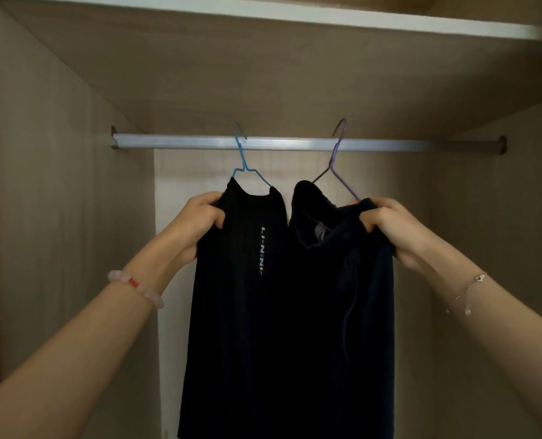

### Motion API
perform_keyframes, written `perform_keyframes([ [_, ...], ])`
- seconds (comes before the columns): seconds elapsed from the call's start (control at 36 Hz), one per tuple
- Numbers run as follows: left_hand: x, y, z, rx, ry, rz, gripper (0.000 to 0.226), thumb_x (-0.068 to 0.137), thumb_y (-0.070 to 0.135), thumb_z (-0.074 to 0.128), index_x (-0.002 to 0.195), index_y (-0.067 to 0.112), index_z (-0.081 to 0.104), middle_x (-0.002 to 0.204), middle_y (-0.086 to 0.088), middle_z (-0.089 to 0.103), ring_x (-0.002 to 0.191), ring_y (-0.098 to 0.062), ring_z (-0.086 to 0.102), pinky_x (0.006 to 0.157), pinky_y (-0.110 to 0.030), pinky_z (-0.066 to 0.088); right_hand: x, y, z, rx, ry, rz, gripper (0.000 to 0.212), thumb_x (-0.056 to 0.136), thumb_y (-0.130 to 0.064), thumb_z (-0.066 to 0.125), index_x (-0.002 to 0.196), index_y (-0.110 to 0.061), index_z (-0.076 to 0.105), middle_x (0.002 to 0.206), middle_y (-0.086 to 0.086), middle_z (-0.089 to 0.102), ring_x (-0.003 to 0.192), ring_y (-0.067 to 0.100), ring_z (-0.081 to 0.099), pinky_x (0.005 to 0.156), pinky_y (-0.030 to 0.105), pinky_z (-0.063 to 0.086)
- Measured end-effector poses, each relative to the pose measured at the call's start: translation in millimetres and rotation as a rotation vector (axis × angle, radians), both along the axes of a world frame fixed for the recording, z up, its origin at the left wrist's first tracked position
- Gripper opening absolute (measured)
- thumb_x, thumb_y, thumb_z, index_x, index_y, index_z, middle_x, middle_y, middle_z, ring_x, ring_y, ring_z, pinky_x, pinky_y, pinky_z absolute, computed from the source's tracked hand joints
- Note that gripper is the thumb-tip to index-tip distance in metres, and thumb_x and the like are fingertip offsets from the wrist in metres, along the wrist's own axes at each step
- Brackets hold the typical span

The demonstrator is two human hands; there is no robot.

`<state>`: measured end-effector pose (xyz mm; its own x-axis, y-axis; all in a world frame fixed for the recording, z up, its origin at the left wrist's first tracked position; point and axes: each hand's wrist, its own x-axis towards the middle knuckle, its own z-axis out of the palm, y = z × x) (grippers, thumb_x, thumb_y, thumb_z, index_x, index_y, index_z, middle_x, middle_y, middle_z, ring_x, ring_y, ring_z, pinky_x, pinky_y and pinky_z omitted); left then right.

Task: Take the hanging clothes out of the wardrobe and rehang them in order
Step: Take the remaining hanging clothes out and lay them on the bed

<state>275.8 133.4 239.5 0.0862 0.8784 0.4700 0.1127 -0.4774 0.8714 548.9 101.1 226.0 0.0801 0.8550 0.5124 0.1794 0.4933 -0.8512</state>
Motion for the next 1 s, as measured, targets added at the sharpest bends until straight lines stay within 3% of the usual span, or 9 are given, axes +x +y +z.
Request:
perform_keyframes([
  [0.14,4,-18,-59,-0.096,-0.06,-0.057,0.055,0.069,-0.017,0.031,0.093,0.017,0.067,0.086,-0.014,0.063,0.078,-0.026,0.061,0.061,-0.027,0.053,-7,-26,-61,-0.111,0.105,0.099,0.048,0.051,-0.002,0.04,0.092,-0.004,0.063,0.06,0.002,0.059,0.056,0.018,0.056,0.049,0.022,0.044],
  [0.44,-8,-70,-225,-0.42,-0.181,-0.171,0.059,0.075,-0.019,0.037,0.101,0.023,0.07,0.084,-0.006,0.075,0.074,-0.021,0.068,0.059,-0.025,0.052,7,-93,-218,-0.432,0.183,0.116,0.031,0.082,0.009,0.047,0.101,-0.008,0.065,0.078,0.015,0.066,0.061,0.022,0.066,0.05,0.022,0.051],
  [0.56,-14,-89,-267,-0.544,-0.171,-0.24,0.063,0.078,-0.018,0.04,0.089,0.034,0.074,0.089,-0.001,0.076,0.086,-0.029,0.059,0.059,-0.023,0.049,11,-121,-256,-0.526,0.221,0.115,0.027,0.081,0.008,0.051,0.096,-0.009,0.066,0.075,0.011,0.067,0.06,0.019,0.066,0.048,0.016,0.049],
  [0.69,-16,-102,-295,-0.611,-0.186,-0.212,0.063,0.076,-0.021,0.04,0.09,0.031,0.073,0.087,-0.004,0.076,0.076,-0.02,0.066,0.058,-0.021,0.049,6,-153,-285,-0.597,0.236,0.02,0.028,0.081,0.012,0.053,0.099,-0.006,0.064,0.073,0.009,0.065,0.06,0.015,0.063,0.05,0.013,0.047],
  [0.75,-18,-106,-301,-0.612,-0.18,-0.235,0.063,0.077,-0.022,0.04,0.089,0.032,0.072,0.084,0.002,0.077,0.07,-0.012,0.07,0.058,-0.018,0.052,-1,-164,-287,-0.601,0.275,0.0,0.03,0.07,0.003,0.068,0.099,-0.006,0.065,0.074,0.011,0.065,0.059,0.016,0.063,0.05,0.014,0.047],
  [0.81,-23,-106,-306,-0.649,-0.179,-0.274,0.061,0.079,-0.02,0.041,0.095,0.032,0.069,0.088,0.006,0.077,0.074,-0.01,0.072,0.066,-0.026,0.053,-9,-174,-291,-0.612,0.298,-0.023,0.061,0.04,-0.027,0.091,0.095,-0.012,0.069,0.076,0.012,0.068,0.061,0.018,0.065,0.051,0.016,0.05],
  [0.86,-26,-107,-311,-0.675,-0.17,-0.308,0.059,0.08,-0.017,0.044,0.102,0.032,0.067,0.094,0.007,0.076,0.082,-0.011,0.072,0.074,-0.031,0.049,-21,-183,-298,-0.588,0.265,-0.1,0.079,0.025,-0.048,0.091,0.094,-0.017,0.071,0.079,0.012,0.07,0.066,0.02,0.066,0.054,0.017,0.051],
  [0.94,-30,-112,-319,-0.675,-0.131,-0.328,0.059,0.081,-0.016,0.046,0.104,0.035,0.068,0.1,0.004,0.075,0.09,-0.016,0.071,0.081,-0.036,0.052,-44,-195,-305,-0.541,0.243,-0.222,0.035,0.064,-0.023,0.081,0.096,-0.015,0.071,0.082,0.013,0.071,0.068,0.02,0.068,0.055,0.019,0.052],
  [1.0,-34,-117,-324,-0.661,-0.123,-0.344,0.057,0.081,-0.014,0.048,0.1,0.036,0.069,0.097,0.004,0.076,0.089,-0.016,0.071,0.081,-0.037,0.052,-63,-205,-312,-0.534,0.209,-0.293,0.026,0.08,0.001,0.063,0.102,-0.012,0.068,0.082,0.011,0.072,0.068,0.019,0.07,0.056,0.021,0.054],
])
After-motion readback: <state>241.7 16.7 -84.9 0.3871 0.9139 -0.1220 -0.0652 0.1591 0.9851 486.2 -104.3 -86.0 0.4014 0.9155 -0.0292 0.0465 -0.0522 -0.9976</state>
